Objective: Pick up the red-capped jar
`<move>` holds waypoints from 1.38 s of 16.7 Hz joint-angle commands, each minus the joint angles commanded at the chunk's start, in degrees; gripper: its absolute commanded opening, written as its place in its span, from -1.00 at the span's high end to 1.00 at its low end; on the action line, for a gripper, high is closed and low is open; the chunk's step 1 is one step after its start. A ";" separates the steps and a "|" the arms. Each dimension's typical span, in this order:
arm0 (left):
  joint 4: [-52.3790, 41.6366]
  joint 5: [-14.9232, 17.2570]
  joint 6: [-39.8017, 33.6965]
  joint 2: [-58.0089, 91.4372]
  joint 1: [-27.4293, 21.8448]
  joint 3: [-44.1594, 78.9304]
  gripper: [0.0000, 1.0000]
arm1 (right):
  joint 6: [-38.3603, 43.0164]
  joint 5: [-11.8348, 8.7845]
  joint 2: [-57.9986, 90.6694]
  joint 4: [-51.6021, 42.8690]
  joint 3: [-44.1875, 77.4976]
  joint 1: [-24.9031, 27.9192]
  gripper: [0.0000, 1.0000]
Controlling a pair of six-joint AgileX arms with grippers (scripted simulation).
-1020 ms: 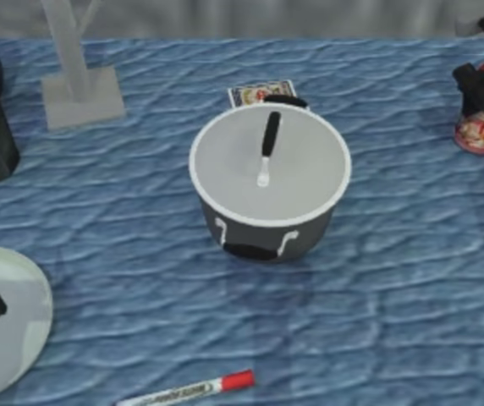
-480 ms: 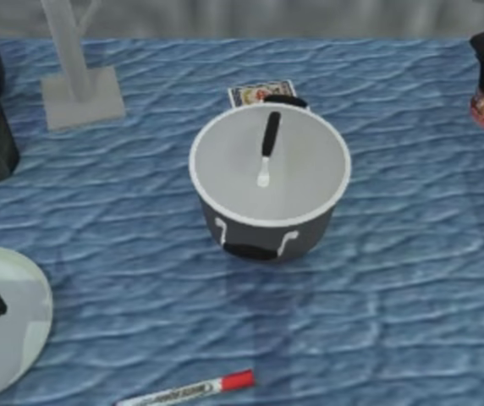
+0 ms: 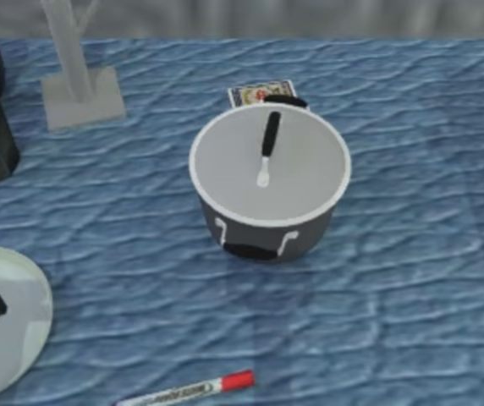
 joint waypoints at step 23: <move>0.00 0.00 0.00 0.00 0.00 0.00 -1.00 | 41.51 7.79 -9.15 15.98 -22.65 16.72 1.00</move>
